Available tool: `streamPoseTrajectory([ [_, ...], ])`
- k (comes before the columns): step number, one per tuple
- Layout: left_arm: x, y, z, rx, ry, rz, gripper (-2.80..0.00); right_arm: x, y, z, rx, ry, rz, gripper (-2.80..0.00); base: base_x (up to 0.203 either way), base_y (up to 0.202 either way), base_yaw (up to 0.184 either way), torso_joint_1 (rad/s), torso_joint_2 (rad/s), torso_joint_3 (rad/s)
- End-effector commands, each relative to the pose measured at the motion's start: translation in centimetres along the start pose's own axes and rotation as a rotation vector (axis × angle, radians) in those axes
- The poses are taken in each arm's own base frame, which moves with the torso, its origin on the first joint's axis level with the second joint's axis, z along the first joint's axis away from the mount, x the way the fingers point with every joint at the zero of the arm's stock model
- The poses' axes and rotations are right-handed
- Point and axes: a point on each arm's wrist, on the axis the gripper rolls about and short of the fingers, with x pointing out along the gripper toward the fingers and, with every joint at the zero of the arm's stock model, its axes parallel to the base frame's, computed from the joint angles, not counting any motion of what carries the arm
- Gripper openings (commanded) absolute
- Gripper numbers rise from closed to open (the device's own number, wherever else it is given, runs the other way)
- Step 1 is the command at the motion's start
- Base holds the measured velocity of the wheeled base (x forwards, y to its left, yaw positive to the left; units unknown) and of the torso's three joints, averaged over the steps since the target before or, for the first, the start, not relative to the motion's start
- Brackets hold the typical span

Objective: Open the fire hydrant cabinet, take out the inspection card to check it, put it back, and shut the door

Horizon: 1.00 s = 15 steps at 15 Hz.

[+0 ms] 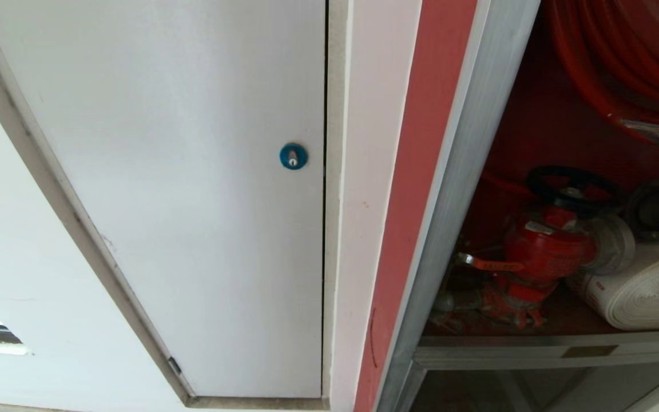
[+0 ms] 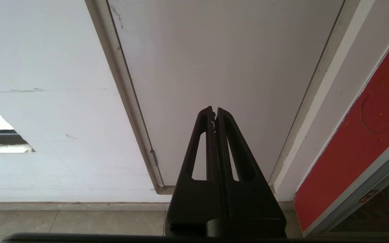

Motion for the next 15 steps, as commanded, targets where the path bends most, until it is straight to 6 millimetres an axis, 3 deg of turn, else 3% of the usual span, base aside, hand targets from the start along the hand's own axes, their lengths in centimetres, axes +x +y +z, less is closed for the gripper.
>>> streamPoseTrajectory([
  [1,0.0,0.0,0.0,0.0,0.002,-0.001,-2.8,1.3,0.2,2.1,-0.152,0.067,-0.009,-2.8,0.0,0.0,0.0,0.0,0.0,0.0],
  [8,0.0,0.0,0.0,0.001,0.002,0.0,-2.8,5.3,0.6,4.1,-0.371,0.298,0.005,-2.8,0.0,0.0,0.0,0.0,0.0,0.0],
  [15,0.0,0.0,0.0,0.001,0.001,0.0,-2.8,9.9,-0.3,3.1,-0.361,0.299,0.075,-2.8,0.0,0.0,0.0,0.0,0.0,0.0],
])
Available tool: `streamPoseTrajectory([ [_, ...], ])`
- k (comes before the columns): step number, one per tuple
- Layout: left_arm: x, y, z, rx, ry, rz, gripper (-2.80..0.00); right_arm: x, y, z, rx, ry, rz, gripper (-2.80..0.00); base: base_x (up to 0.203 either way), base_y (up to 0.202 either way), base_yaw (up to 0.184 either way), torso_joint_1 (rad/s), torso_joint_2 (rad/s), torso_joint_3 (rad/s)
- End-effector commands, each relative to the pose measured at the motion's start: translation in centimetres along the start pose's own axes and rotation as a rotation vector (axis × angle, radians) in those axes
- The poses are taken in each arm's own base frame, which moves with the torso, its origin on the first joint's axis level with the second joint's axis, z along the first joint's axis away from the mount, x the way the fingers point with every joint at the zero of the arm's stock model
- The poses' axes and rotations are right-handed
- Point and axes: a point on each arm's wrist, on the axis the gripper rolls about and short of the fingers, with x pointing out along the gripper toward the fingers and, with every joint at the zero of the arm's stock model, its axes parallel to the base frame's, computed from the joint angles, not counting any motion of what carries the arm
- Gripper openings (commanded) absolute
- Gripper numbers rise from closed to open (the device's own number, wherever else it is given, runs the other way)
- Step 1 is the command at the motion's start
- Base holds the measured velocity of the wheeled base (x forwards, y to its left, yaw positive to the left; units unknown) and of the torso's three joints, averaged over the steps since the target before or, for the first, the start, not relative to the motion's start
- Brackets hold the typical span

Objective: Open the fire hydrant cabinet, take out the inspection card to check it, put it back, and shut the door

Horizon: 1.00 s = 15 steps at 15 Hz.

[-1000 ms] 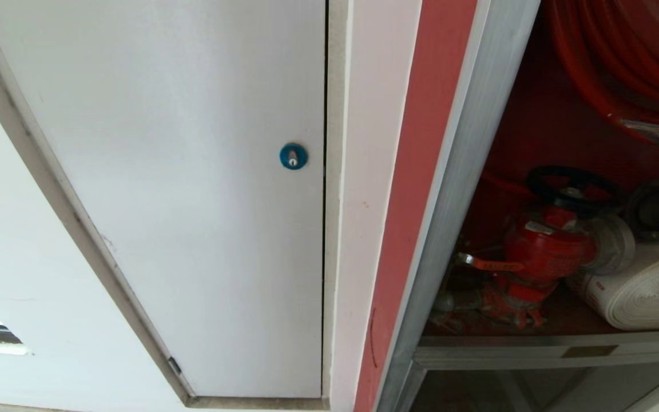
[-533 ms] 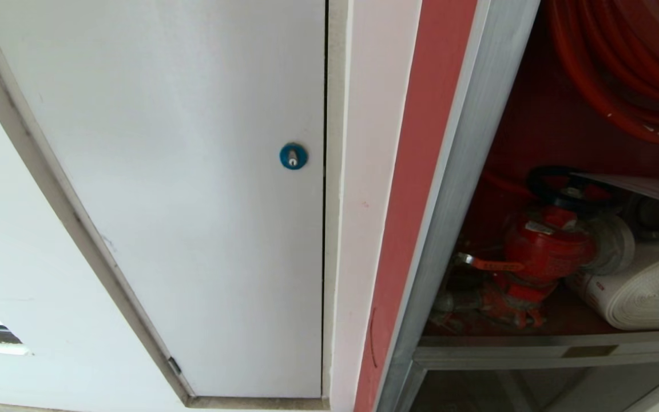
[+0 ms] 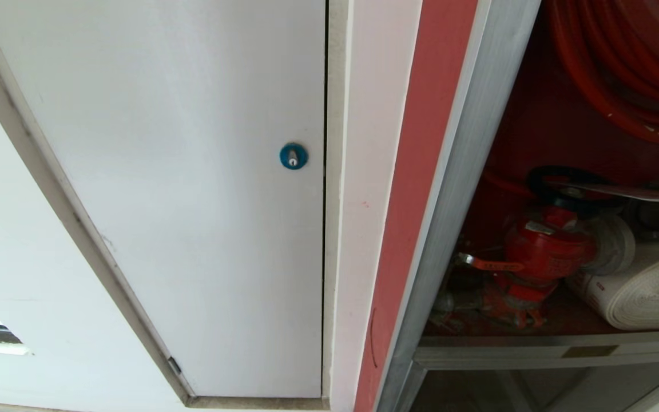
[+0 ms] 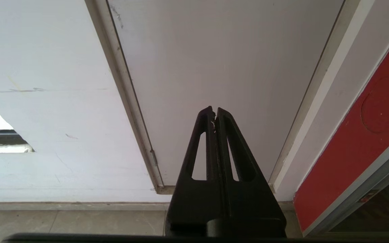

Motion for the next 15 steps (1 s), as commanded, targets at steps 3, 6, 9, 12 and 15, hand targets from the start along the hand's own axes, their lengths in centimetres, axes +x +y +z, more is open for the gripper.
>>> streamPoseTrajectory([
  [3,0.0,0.0,0.0,-0.001,0.001,0.0,-2.8,4.8,-0.3,0.0,-0.044,-0.054,0.002,-2.8,0.0,0.0,0.0,0.0,0.0,0.0],
  [6,0.0,0.0,0.0,0.0,0.0,0.0,-2.8,7.5,-0.6,0.2,-0.063,-0.085,-0.025,-2.8,0.0,0.0,0.0,0.0,0.0,0.0],
  [9,0.0,0.0,0.0,0.0,0.002,0.0,-2.8,9.2,-0.7,0.2,-0.052,-0.095,-0.038,-2.8,0.0,0.0,0.0,0.0,0.0,0.0],
  [12,0.0,0.0,0.0,-0.001,0.001,0.0,-2.8,10.5,-0.7,0.3,-0.053,-0.094,-0.039,-2.8,0.0,0.0,0.0,0.0,0.0,0.0],
  [15,0.0,0.0,0.0,0.0,0.001,0.0,-2.8,11.6,-0.5,0.3,-0.053,-0.113,-0.022,-2.8,0.0,0.0,0.0,0.0,0.0,0.0],
])
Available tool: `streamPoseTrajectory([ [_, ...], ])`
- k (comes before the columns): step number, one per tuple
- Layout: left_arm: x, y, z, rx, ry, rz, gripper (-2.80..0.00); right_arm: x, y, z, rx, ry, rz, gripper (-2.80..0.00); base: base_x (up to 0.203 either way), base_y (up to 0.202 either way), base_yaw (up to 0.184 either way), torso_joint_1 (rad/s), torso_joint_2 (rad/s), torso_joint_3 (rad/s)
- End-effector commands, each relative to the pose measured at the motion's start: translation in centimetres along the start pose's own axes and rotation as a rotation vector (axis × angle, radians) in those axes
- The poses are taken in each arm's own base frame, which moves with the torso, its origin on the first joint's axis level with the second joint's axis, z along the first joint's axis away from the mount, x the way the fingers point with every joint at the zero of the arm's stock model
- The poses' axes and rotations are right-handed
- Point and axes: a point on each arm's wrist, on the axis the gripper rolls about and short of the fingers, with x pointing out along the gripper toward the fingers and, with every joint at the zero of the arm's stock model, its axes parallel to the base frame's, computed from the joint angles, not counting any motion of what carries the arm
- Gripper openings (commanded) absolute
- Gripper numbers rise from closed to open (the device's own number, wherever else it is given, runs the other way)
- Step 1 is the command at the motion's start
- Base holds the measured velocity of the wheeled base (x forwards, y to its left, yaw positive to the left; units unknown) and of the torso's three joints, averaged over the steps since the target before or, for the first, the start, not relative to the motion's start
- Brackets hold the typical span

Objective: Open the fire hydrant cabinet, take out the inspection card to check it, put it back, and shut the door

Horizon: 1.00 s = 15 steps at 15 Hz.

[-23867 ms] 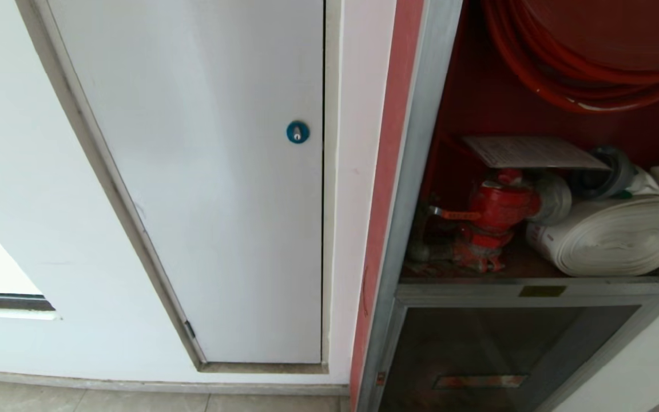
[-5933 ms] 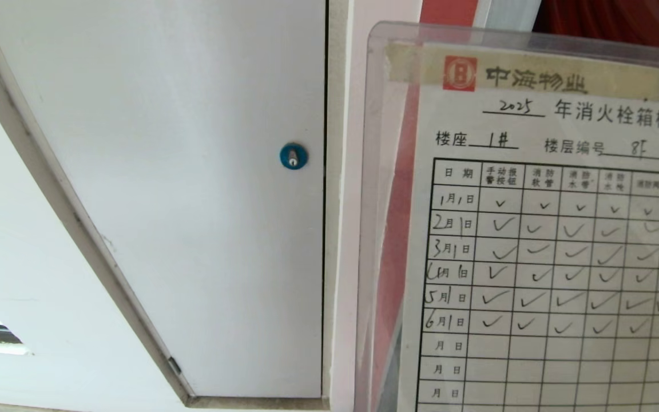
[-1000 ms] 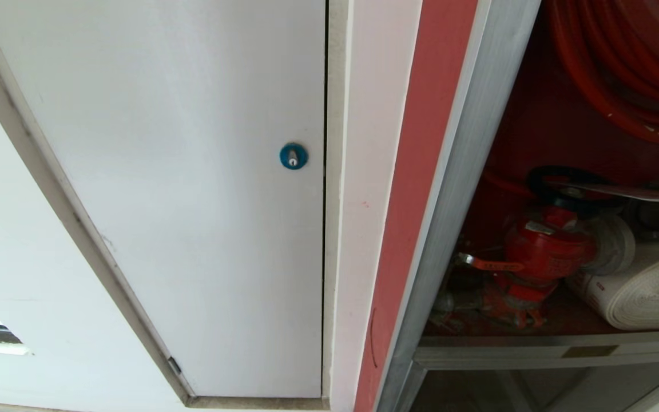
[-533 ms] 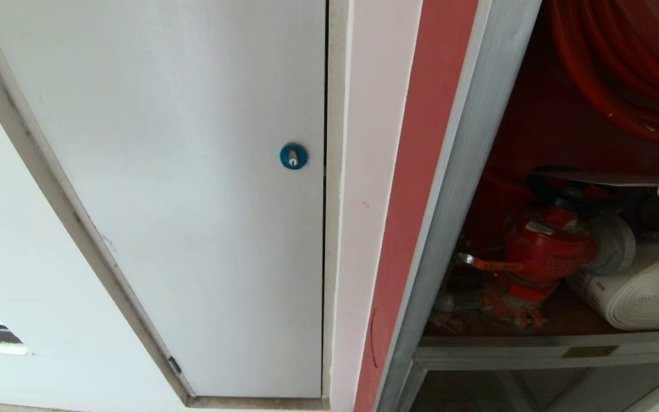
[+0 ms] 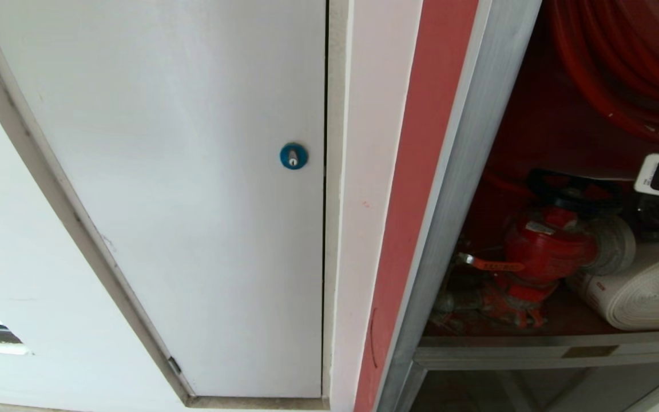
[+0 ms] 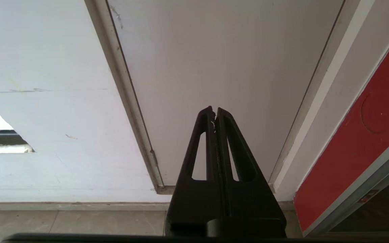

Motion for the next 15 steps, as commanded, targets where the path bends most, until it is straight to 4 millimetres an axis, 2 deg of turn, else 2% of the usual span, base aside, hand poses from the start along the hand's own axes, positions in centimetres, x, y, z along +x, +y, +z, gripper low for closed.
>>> streamPoseTrajectory([
  [1,0.02,0.0,-0.04,0.001,0.002,0.001,-2.8,1.08,0.37,0.05,-0.012,0.002,0.023,-2.8,0.0,0.0,0.0,0.0,0.0,0.0],
  [5,0.01,0.0,-0.01,0.001,0.001,0.001,-2.8,1.97,0.11,0.32,-0.012,-0.035,-0.024,-2.8,0.0,0.0,0.0,0.0,0.0,0.0],
  [15,0.01,0.0,0.01,0.001,0.0,0.001,-2.8,1.44,0.41,0.25,-0.025,-0.063,-0.022,-2.8,0.0,0.0,0.0,0.0,0.0,0.0],
])
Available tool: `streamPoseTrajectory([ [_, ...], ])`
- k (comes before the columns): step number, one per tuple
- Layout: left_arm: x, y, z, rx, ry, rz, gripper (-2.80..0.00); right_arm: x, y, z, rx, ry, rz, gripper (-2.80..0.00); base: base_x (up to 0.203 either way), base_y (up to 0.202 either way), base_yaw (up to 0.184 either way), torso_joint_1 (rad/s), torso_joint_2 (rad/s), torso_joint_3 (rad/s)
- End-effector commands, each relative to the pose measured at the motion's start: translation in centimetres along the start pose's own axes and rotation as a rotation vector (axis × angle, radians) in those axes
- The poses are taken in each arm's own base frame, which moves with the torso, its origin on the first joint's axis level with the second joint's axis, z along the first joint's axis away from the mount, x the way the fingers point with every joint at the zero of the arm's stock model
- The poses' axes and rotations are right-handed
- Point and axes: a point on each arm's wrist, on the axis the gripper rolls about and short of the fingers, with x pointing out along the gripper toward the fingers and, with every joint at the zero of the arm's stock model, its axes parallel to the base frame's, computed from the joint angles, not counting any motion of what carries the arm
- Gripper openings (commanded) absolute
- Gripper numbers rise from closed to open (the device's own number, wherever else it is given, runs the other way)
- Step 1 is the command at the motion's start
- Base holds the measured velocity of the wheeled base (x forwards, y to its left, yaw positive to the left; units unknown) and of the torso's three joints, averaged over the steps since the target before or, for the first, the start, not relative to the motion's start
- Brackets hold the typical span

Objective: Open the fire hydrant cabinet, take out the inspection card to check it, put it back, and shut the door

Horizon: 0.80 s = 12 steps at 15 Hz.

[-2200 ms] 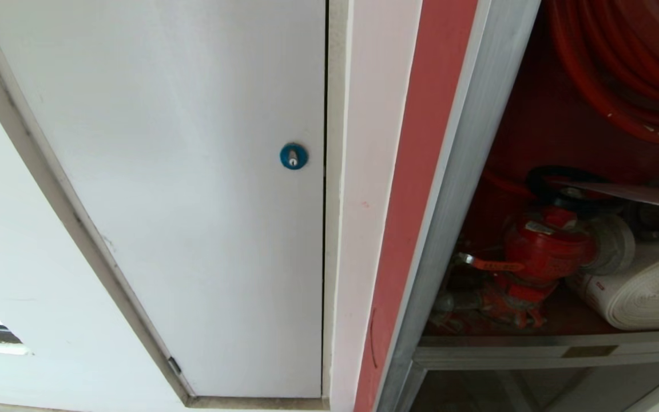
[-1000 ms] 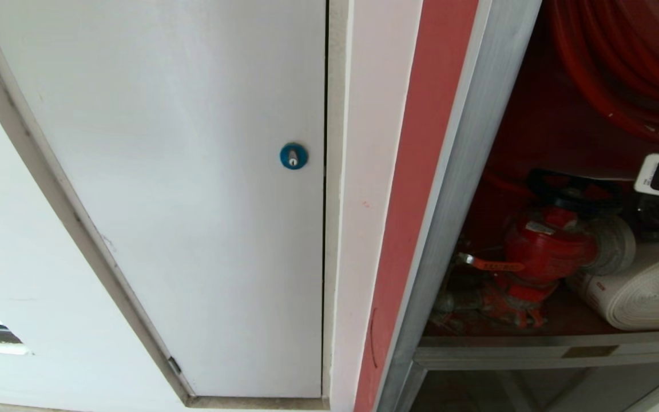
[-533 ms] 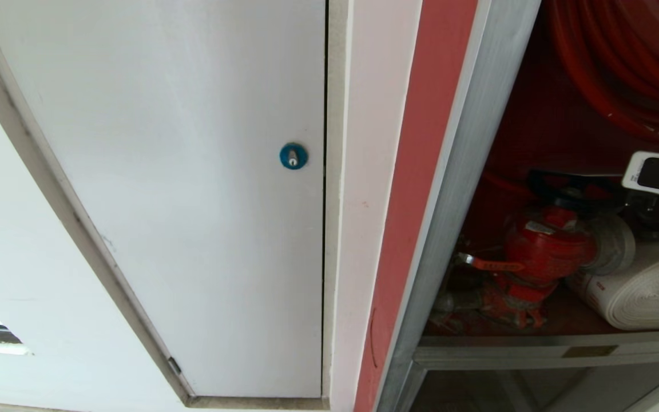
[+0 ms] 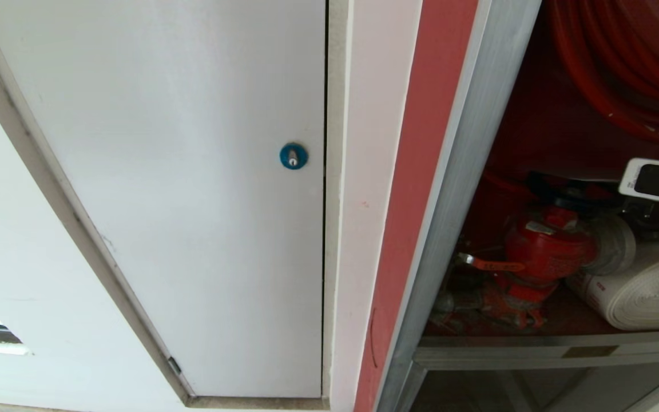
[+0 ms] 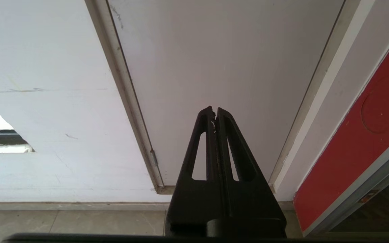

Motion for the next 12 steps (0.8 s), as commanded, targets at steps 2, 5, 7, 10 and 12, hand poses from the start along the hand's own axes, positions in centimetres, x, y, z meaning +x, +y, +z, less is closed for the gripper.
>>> streamPoseTrajectory([
  [2,0.0,0.0,0.0,0.001,0.001,0.0,-2.8,-0.4,0.0,0.0,-0.007,-0.014,-0.005,-2.8,0.0,0.0,0.0,0.0,0.0,0.0],
  [5,0.0,0.0,0.0,0.001,0.003,0.0,-2.8,-0.9,-0.2,-0.1,-0.005,-0.016,-0.017,0.0,0.0,0.0,0.0,0.0,0.0,0.0],
  [7,0.0,0.0,0.0,-0.001,0.001,0.0,-2.8,-1.6,-0.1,-0.3,-0.007,-0.014,-0.018,0.0,0.0,0.0,0.0,0.0,0.0,0.0],
  [10,0.0,0.0,0.0,0.001,0.0,0.0,-2.8,-2.5,0.1,-0.4,-0.018,-0.016,-0.024,0.0,0.0,0.0,0.0,0.0,0.0,0.0],
  [12,0.0,0.0,0.0,0.001,0.002,0.0,-2.8,-3.1,0.4,-0.5,-0.019,-0.016,-0.025,0.0,0.0,0.0,0.0,0.0,0.0,0.0],
])
